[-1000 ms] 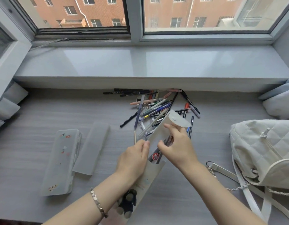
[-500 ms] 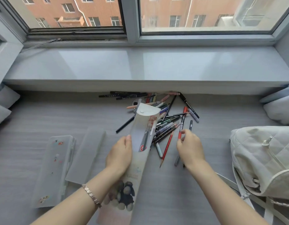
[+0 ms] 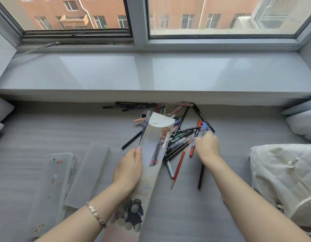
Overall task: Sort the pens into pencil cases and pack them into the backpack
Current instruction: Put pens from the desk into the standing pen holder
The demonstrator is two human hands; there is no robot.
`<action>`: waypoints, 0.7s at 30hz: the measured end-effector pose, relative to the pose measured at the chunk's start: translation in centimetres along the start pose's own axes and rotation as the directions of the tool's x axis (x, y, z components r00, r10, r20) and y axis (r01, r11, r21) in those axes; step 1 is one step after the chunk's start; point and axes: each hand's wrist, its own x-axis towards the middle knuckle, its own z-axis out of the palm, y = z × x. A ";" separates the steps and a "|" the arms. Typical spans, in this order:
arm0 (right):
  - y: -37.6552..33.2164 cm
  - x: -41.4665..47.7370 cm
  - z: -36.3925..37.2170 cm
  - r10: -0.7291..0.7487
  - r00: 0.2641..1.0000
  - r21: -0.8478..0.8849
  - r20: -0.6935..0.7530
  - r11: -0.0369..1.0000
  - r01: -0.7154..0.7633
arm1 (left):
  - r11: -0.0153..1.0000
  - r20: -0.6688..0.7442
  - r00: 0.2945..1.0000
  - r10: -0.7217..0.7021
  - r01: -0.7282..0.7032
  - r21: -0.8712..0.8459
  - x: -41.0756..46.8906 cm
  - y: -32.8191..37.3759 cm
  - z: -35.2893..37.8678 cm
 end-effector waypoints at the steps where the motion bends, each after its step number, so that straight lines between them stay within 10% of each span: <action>1: -0.4 0.8 0.1 -0.001 1.000 -0.012 -0.014 1.000 0.001 | 1.000 -0.002 1.000 0.003 -0.003 0.002 0.2 0.1 0.0; 13: -1.5 -0.3 -0.6 0.069 0.944 -0.203 0.324 0.979 -0.002 | 0.999 0.041 0.999 0.025 -0.026 0.022 -0.9 -0.5 -0.9; 16: -1.8 -2.4 -2.8 -0.066 0.924 0.124 0.377 0.992 0.020 | 0.998 0.071 0.997 0.035 -0.039 0.051 -1.1 -0.3 -1.1; 21: -4.0 -7.4 -6.2 -0.268 0.950 0.937 0.162 0.344 -0.063 | 0.992 0.136 0.986 0.093 -0.104 0.075 -2.0 0.8 -0.6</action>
